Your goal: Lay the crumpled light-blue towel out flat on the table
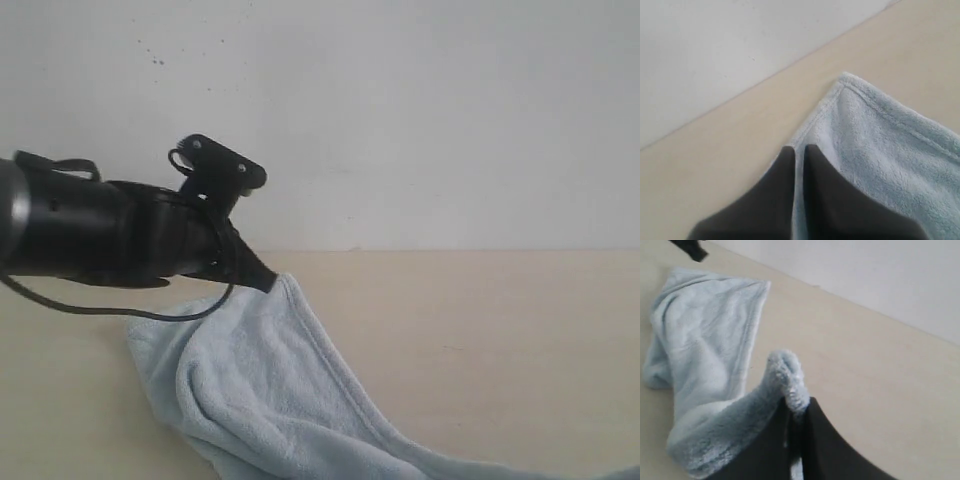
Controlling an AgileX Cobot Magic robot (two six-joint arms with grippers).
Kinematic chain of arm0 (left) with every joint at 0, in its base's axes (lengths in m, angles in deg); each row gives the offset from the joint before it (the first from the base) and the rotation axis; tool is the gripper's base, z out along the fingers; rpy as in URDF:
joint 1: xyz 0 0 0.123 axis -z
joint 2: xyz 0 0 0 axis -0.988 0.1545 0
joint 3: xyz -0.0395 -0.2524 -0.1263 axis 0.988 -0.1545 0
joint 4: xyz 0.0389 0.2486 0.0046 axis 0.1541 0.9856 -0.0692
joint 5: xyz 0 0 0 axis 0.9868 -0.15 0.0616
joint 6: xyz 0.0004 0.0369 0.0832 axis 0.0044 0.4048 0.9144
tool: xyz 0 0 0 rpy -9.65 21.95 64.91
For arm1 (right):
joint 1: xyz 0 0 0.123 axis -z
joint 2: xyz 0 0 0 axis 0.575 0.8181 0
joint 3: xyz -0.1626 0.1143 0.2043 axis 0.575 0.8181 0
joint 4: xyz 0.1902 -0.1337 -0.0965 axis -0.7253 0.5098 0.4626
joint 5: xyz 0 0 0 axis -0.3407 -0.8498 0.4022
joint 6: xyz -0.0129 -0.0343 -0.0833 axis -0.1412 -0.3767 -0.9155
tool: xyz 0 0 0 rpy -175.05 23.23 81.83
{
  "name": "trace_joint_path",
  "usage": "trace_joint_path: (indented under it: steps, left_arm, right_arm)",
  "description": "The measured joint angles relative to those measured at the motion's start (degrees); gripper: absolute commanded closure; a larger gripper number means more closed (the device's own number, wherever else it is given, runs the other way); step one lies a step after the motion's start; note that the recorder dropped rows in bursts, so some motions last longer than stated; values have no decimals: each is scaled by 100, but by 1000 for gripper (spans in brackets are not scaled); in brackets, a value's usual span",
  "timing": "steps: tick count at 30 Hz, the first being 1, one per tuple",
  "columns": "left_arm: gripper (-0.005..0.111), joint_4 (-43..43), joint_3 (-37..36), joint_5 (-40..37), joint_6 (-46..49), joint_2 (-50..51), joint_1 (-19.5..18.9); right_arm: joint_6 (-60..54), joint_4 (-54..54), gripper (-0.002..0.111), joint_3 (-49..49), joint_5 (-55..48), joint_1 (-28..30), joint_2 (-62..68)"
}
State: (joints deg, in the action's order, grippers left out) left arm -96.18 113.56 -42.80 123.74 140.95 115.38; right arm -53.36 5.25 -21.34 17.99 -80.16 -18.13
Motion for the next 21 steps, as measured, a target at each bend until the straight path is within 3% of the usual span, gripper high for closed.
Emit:
trace_joint_path:
  steps: [5,9,13,18,21]
  left_arm:
    - [96,0,-557,-376,-37,-517,0]
    - [69,-11,-411,-1308,-37,-3,0]
    - [52,-11,451,-1240,-37,1093,0]
    - [52,-19,1574,-385,-37,2262,0]
    - [52,-19,2053,-275,-37,2628,-34]
  right_arm:
    - [750,1009,108,0,-771,0,0]
    - [729,937,108,0,-1012,0,0]
    - [694,852,108,0,-908,0,0]
    - [552,778,108,0,-895,0,0]
    - [421,693,108,0,-838,0,0]
